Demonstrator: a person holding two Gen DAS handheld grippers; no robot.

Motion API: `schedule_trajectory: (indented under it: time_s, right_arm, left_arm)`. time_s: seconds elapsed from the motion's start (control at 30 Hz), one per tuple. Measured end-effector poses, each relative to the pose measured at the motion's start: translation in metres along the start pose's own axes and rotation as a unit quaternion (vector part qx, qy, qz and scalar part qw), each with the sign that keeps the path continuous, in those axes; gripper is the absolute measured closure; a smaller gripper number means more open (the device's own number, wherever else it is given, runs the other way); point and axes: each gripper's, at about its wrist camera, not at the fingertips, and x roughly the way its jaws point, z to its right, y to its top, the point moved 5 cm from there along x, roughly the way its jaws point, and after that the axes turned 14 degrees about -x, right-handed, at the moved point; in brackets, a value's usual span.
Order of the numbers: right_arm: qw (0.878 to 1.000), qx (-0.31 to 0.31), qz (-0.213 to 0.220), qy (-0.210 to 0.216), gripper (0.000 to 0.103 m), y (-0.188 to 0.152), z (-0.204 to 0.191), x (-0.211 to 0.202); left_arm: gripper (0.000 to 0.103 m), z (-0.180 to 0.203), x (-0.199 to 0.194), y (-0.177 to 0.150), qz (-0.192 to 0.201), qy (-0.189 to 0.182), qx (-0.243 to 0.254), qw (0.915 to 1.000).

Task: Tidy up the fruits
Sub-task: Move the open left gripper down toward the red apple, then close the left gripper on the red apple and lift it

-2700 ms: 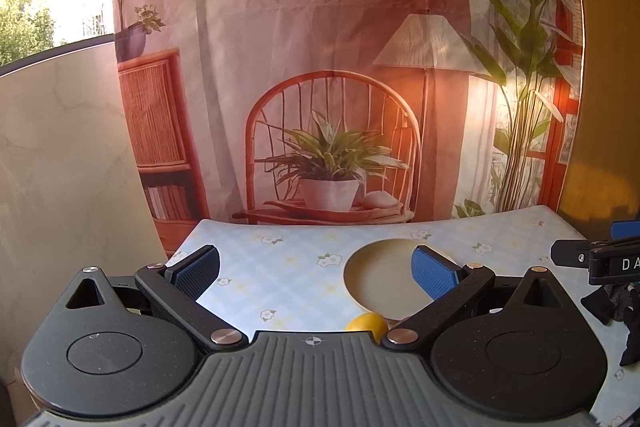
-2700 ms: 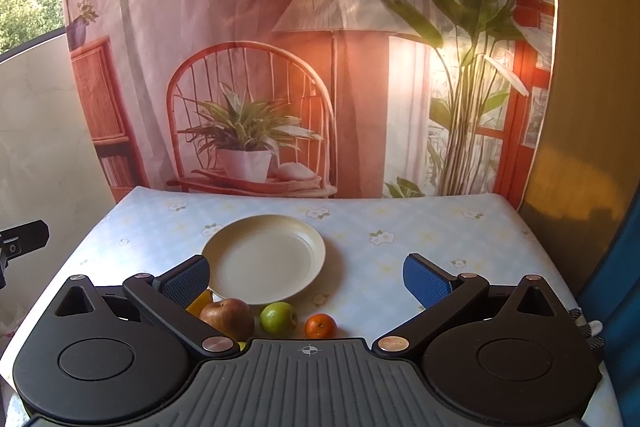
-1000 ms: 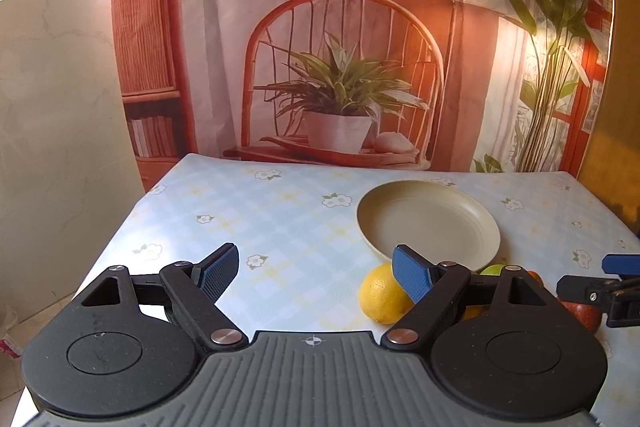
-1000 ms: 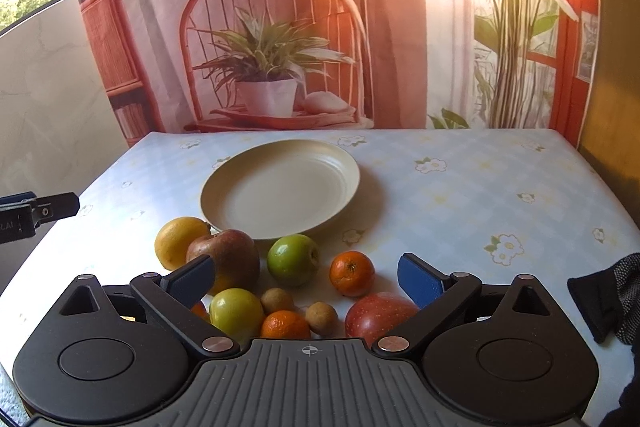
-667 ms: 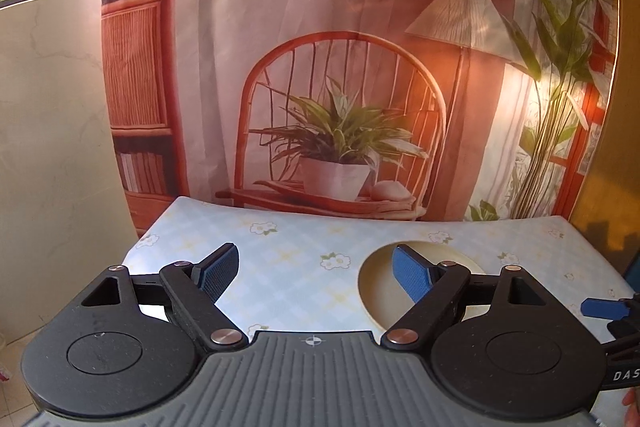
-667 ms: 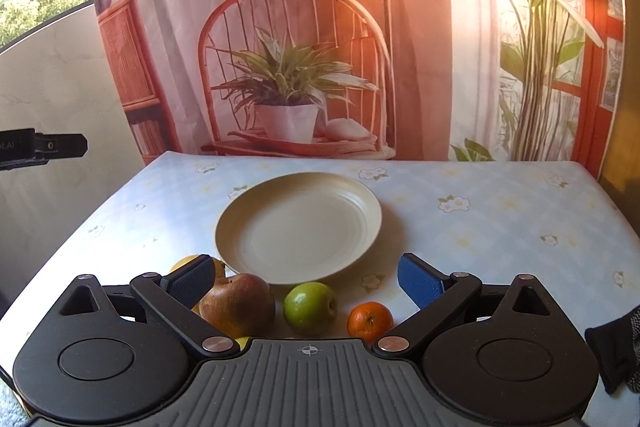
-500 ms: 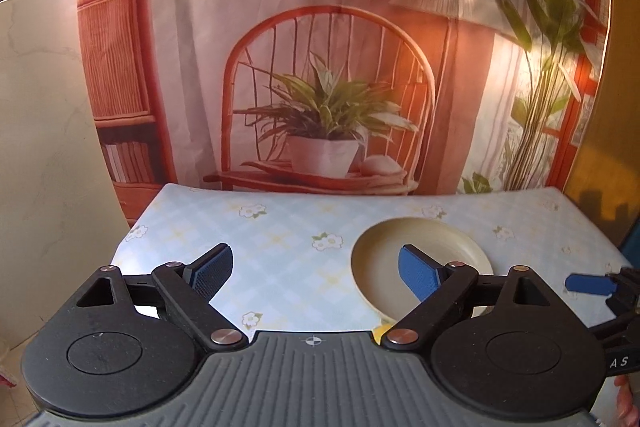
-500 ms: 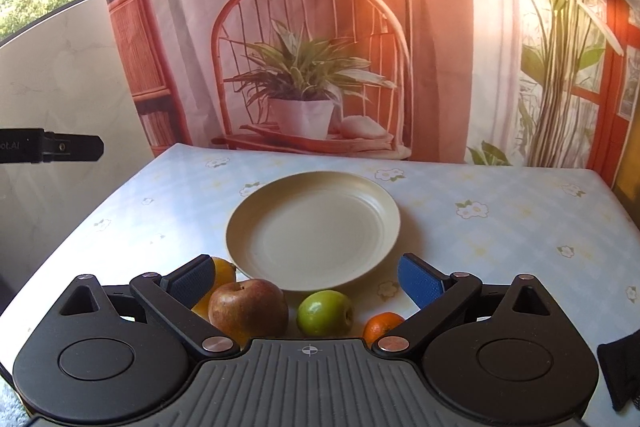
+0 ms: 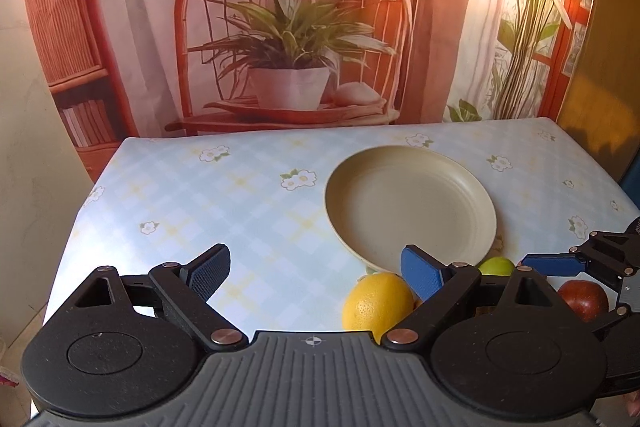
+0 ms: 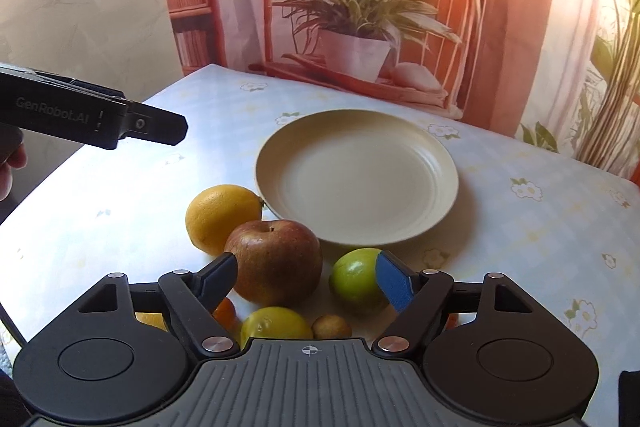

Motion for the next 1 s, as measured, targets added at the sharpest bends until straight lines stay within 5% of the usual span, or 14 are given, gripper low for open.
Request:
schedule_trajectory:
  time_s: [0.17, 0.23, 0.33, 0.47, 0.57, 0.73, 1.0]
  right_arm:
    - [1.000, 0.009, -0.008, 0.029, 0.041, -0.003, 0.001, 0.007]
    - [0.999, 0.011, -0.009, 0.038, 0.042, -0.003, -0.001, 0.009]
    - [0.999, 0.002, -0.017, 0.048, 0.047, 0.001, -0.004, 0.012]
    - [0.998, 0.001, -0.028, 0.056, 0.047, 0.003, -0.006, 0.017]
    - [0.997, 0.015, -0.036, 0.062, 0.043, 0.003, -0.002, 0.024]
    - [0.992, 0.062, -0.051, 0.094, 0.043, -0.002, 0.006, 0.038]
    - [0.994, 0.062, -0.038, 0.087, 0.049, -0.019, 0.000, 0.024]
  left_arm:
    - [0.023, 0.004, 0.011, -0.002, -0.010, -0.029, 0.015, 0.9994]
    - [0.042, 0.010, 0.016, -0.003, -0.018, -0.033, 0.030, 0.9988]
    - [0.053, 0.013, 0.022, -0.004, -0.041, -0.054, 0.023, 0.9974]
    - [0.060, 0.014, 0.029, -0.002, -0.053, -0.082, 0.000, 0.9952]
    - [0.076, 0.018, 0.033, -0.005, -0.071, -0.111, -0.010, 0.9912]
    - [0.079, 0.024, 0.040, -0.015, -0.104, -0.134, -0.031, 0.9850]
    - [0.079, 0.035, 0.053, -0.027, -0.168, -0.164, -0.048, 0.9708]
